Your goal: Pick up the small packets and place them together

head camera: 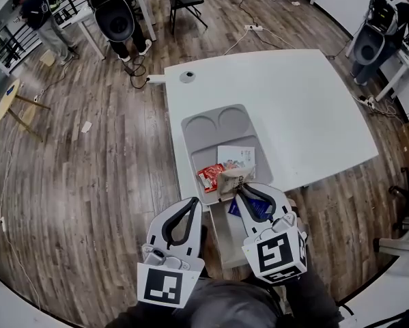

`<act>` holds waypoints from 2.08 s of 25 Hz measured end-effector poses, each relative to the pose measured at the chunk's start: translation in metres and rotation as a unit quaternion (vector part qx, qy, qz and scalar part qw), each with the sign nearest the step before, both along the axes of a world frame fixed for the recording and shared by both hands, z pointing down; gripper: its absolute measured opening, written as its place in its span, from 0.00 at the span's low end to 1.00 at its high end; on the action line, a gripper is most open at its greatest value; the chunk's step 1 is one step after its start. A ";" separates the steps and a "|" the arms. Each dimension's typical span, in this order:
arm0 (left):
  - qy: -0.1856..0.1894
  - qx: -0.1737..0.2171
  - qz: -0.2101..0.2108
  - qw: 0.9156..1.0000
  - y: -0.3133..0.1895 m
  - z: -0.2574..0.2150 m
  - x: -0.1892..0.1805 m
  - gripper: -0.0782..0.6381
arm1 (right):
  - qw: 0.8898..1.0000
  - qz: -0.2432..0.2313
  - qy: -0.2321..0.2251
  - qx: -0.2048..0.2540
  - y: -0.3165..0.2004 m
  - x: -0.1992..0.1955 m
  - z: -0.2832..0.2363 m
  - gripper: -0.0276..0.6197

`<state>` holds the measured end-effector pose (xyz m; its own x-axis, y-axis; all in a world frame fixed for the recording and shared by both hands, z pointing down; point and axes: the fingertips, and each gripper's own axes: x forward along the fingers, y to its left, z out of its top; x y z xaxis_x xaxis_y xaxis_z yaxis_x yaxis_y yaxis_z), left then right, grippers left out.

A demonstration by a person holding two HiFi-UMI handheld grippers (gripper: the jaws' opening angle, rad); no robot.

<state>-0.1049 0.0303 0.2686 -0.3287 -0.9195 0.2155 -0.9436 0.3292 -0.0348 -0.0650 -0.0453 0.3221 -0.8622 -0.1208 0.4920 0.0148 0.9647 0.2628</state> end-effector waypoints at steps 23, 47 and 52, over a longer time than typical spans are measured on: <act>0.029 -0.014 -0.051 0.998 0.010 0.023 -0.065 0.11 | 0.997 0.005 0.071 -0.040 -0.030 -0.061 0.035 0.17; 0.027 -0.009 -0.013 1.000 -0.004 0.018 -0.029 0.11 | 0.997 0.012 0.061 -0.035 -0.024 -0.019 0.027 0.20; 0.030 -0.009 0.004 0.999 -0.009 0.020 -0.012 0.11 | 0.996 0.000 0.076 -0.042 -0.010 0.005 0.037 0.20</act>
<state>-0.1170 0.0217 0.2890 -0.3073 -0.9179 0.2513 -0.9468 0.3214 0.0161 -0.0599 -0.0552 0.3587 -0.7775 -0.0742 0.6245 0.0482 0.9831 0.1767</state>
